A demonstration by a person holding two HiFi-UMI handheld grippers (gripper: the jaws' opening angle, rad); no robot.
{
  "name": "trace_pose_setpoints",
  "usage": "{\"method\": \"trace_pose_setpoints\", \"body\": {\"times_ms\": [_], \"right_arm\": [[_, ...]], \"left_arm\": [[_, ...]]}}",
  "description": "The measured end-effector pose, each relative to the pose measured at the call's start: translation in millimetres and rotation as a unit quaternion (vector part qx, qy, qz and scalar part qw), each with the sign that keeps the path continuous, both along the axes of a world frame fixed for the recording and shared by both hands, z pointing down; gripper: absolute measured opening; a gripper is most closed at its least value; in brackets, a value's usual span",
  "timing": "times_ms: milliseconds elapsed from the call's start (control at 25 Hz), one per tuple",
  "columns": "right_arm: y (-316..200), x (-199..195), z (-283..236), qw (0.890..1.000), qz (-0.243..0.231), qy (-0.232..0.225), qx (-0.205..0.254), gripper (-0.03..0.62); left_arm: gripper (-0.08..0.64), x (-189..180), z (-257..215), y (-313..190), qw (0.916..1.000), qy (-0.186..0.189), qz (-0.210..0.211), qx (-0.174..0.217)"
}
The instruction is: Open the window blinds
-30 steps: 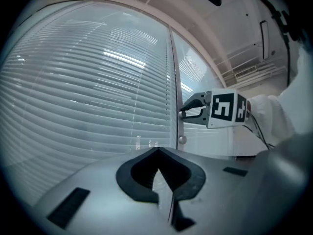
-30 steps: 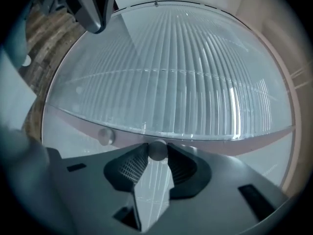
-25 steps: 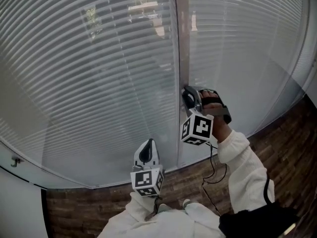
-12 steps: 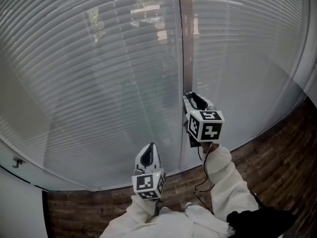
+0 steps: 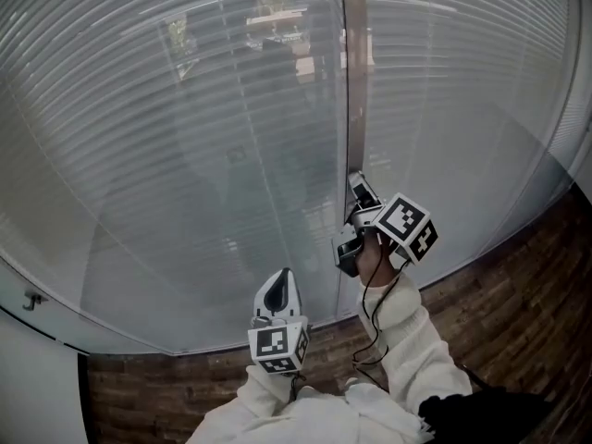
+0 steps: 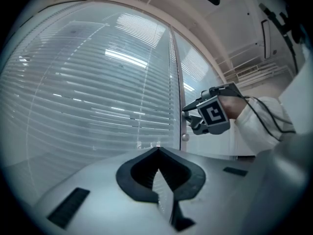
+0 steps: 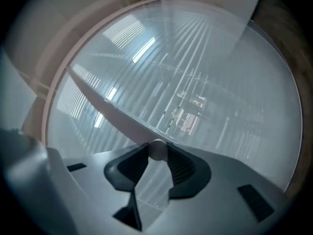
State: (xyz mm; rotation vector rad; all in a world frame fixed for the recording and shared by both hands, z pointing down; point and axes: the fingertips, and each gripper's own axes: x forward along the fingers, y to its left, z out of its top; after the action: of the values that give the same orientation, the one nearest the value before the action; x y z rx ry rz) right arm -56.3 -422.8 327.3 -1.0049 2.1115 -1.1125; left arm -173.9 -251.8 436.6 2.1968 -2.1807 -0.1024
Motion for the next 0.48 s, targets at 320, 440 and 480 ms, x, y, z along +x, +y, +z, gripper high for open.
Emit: {"method": "trace_pose_setpoints", "body": {"times_ms": [320,440,480], "right_arm": [[-1.6,2.4,6.1,0.98,0.005,-0.18,-0.09,0.132],[-2.1,3.1,6.0,0.979,0.008,-0.188,-0.083,0.132],[-1.6,2.6,4.4,0.985,0.005,-0.161,-0.061,0.132]], "left_arm": [[-0.003,-3.1,1.2,-0.3,1.0,0.003,-0.007,0.002],[-0.002,-3.5,2.6,-0.2,0.9999,0.005,-0.009,0.001],[-0.003,-3.6,3.3,-0.2,0.9999,0.005,-0.009,0.0]]}}
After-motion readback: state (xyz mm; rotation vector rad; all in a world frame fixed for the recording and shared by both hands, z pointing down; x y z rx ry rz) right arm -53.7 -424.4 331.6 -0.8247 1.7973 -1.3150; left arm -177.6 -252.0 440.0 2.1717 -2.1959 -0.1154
